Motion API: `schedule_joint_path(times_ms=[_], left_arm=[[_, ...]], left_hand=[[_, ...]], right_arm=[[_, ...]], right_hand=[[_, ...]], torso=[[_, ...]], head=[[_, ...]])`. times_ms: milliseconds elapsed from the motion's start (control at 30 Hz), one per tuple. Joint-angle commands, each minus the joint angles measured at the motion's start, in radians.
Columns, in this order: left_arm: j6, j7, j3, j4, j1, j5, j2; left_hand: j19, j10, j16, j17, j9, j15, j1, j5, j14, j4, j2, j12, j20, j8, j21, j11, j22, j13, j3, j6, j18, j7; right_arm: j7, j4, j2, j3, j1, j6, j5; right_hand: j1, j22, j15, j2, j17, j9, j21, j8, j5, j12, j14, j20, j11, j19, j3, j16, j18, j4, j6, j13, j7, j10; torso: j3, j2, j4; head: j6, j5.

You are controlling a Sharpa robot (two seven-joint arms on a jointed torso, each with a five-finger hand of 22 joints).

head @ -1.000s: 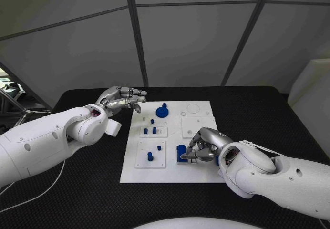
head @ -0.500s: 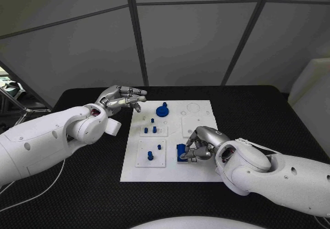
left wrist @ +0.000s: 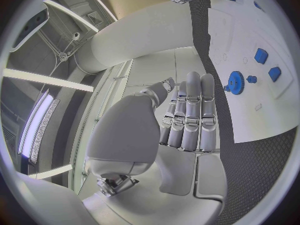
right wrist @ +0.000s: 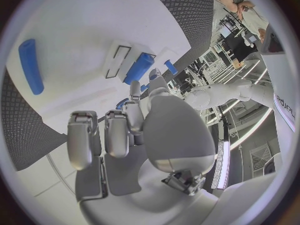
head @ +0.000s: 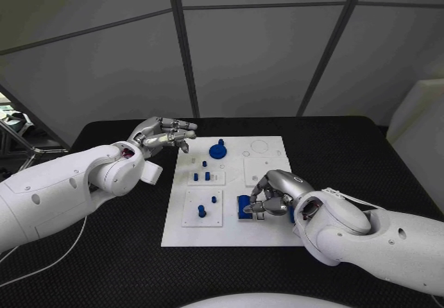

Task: Assemble the parts on the task board

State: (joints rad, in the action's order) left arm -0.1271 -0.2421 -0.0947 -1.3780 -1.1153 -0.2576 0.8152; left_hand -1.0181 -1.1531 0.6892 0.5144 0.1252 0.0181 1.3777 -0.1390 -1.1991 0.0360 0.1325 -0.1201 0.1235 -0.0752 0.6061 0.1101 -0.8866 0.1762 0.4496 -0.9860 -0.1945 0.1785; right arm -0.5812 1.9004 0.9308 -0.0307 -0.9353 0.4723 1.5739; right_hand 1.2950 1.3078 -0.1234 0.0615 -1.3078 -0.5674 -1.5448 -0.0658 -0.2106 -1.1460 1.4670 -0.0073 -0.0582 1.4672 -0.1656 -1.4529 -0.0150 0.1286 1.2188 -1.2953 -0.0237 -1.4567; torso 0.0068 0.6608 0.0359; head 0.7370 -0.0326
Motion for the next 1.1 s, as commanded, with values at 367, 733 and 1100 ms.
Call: schedule_joint_path(times_ms=[367, 733, 1100], left_arm=[[0.008, 0.0, -0.001, -0.005, -0.001, 0.004, 0.004], [0.005, -0.006, 0.0, -0.016, 0.001, 0.004, 0.012], [0.006, -0.007, 0.0, -0.017, 0.004, 0.004, 0.013]], left_hand=[[0.002, 0.004, -0.006, -0.002, 0.002, 0.008, -0.001, -0.002, 0.002, 0.002, -0.006, 0.003, 0.006, 0.004, -0.004, 0.0, 0.002, 0.001, -0.003, 0.002, 0.013, 0.005], [0.002, 0.004, -0.007, -0.002, 0.002, 0.008, 0.0, -0.002, 0.002, 0.003, -0.006, 0.003, 0.005, 0.004, -0.004, 0.0, 0.002, 0.002, -0.003, 0.001, 0.013, 0.004], [0.002, 0.004, -0.007, -0.002, 0.002, 0.008, 0.0, -0.002, 0.002, 0.003, -0.006, 0.003, 0.005, 0.004, -0.004, 0.0, 0.002, 0.002, -0.003, 0.001, 0.013, 0.004]], right_arm=[[0.111, 0.025, 0.195, -0.047, -0.013, -0.05, -0.194], [0.053, 0.042, 0.263, -0.049, -0.012, -0.109, -0.071], [0.004, 0.043, 0.257, -0.048, 0.01, -0.175, -0.046]], right_hand=[[0.03, 0.224, 0.026, -0.031, -0.036, 0.066, 0.002, 0.006, -0.047, 0.048, 0.058, 0.02, 0.029, 0.087, 0.011, 0.006, 0.005, -0.009, -0.102, 0.108, -0.027, 0.015], [0.015, 0.23, 0.021, -0.049, -0.046, 0.118, -0.003, -0.002, -0.043, 0.057, 0.06, 0.017, 0.021, 0.09, -0.02, 0.002, 0.007, 0.001, -0.033, 0.11, -0.015, 0.007], [-0.026, 0.233, 0.018, -0.034, -0.05, 0.121, -0.004, -0.004, -0.043, 0.052, 0.061, 0.014, 0.017, 0.091, -0.051, 0.001, 0.007, 0.034, -0.008, 0.103, -0.009, 0.002]], torso=[[-0.0027, 0.001, -0.0022], [0.0018, 0.001, -0.0132], [0.002, 0.002, -0.0098]], head=[[-0.009, -0.024], [-0.008, -0.044], [-0.005, -0.054]])
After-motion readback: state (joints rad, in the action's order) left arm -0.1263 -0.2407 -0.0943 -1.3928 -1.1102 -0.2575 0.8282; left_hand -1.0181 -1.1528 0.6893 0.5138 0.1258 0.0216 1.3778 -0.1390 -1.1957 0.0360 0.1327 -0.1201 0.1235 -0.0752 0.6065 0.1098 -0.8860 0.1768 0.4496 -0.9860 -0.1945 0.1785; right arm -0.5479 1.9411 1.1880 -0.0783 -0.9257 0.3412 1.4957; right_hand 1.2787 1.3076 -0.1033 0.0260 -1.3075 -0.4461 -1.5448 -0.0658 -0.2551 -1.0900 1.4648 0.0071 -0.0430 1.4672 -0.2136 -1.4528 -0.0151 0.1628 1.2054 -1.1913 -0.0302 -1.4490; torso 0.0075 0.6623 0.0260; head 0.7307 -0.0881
